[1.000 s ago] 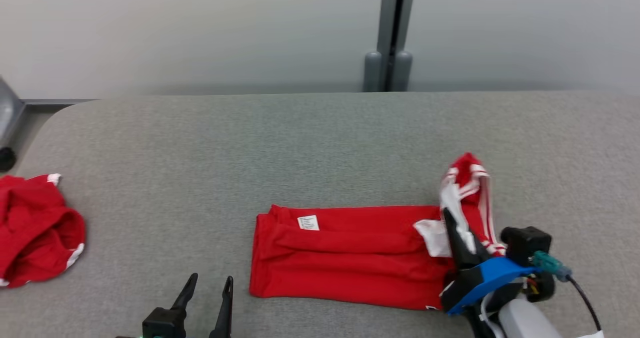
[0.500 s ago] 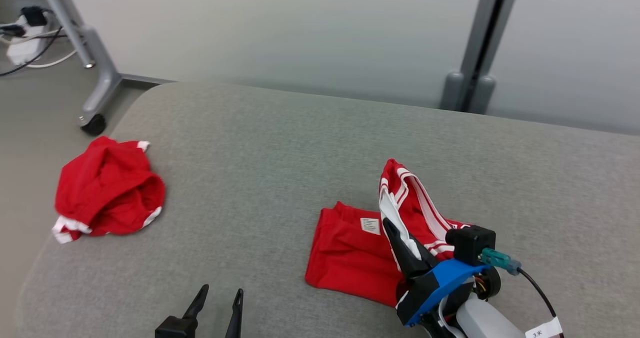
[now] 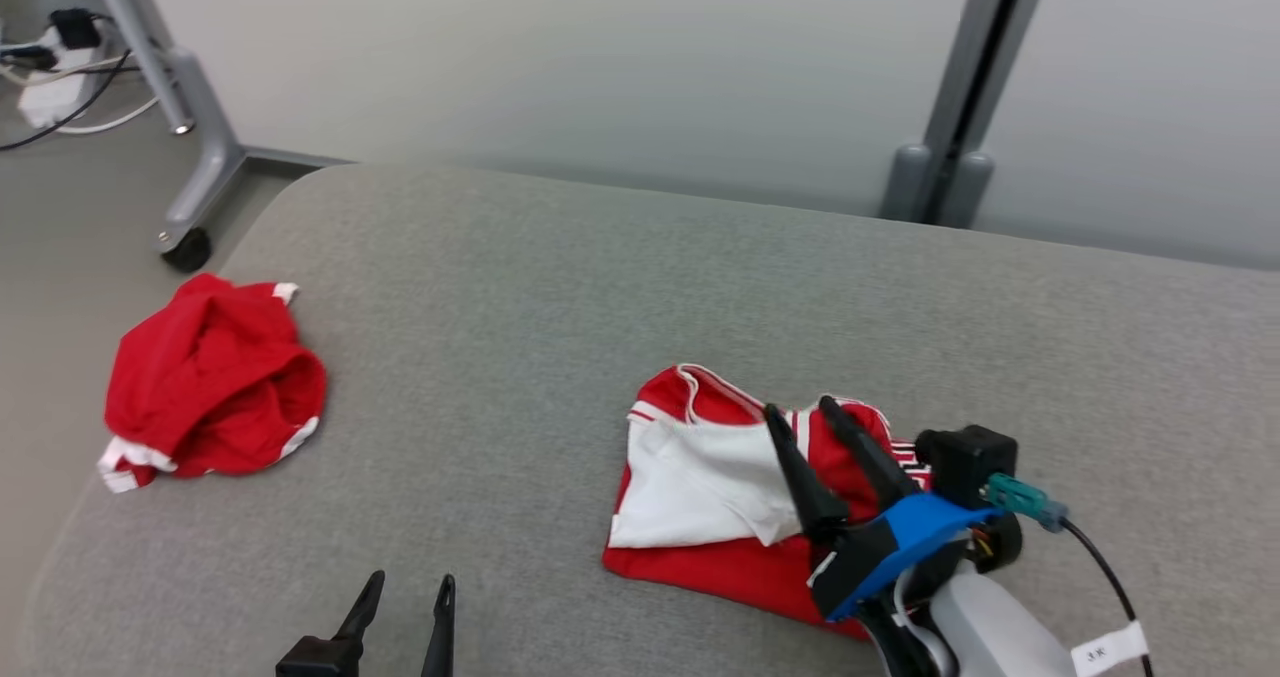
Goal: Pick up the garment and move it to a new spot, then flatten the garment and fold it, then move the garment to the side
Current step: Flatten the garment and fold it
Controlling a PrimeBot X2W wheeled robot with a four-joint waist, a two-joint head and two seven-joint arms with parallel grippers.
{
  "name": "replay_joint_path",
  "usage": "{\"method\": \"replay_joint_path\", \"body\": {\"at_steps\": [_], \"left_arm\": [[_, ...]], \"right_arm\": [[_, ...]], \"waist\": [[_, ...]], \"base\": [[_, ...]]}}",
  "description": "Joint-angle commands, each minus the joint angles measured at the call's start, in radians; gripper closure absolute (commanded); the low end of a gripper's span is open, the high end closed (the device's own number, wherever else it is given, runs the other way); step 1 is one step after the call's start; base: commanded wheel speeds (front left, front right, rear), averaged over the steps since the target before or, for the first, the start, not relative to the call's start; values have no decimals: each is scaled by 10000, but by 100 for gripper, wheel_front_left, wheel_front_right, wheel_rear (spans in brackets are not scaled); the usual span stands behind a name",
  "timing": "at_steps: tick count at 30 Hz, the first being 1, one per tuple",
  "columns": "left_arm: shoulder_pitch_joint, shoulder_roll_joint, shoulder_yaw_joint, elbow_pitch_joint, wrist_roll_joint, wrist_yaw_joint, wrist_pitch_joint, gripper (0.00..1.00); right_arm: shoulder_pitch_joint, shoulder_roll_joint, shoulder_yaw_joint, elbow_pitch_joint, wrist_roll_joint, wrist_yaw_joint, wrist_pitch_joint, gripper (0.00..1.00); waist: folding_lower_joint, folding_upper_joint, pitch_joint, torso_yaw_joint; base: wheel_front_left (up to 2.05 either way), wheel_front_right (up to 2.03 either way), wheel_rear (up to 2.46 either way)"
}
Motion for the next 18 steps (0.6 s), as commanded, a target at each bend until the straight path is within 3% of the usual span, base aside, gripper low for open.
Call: {"method": "replay_joint_path", "body": {"at_steps": [1,10,18], "left_arm": [[16,-7,86,-93,89,-12,0,0],[-131,-183,593,-338,285,11,0,0],[199,-259,1060,-547,476,75,0,0]], "right_arm": [[269,-53,-352,-47,-294,0,-30,0],[1502,-41,-2688,-539,-2034,0,-30,0],[2558,-39,-3960,-1031,-2658,0,-30,0]], "waist": [[0,0,-217,-370],[0,0,-428,-1458],[0,0,-596,-2050]], "base": [[0,0,0],[0,0,0],[0,0,0]]}}
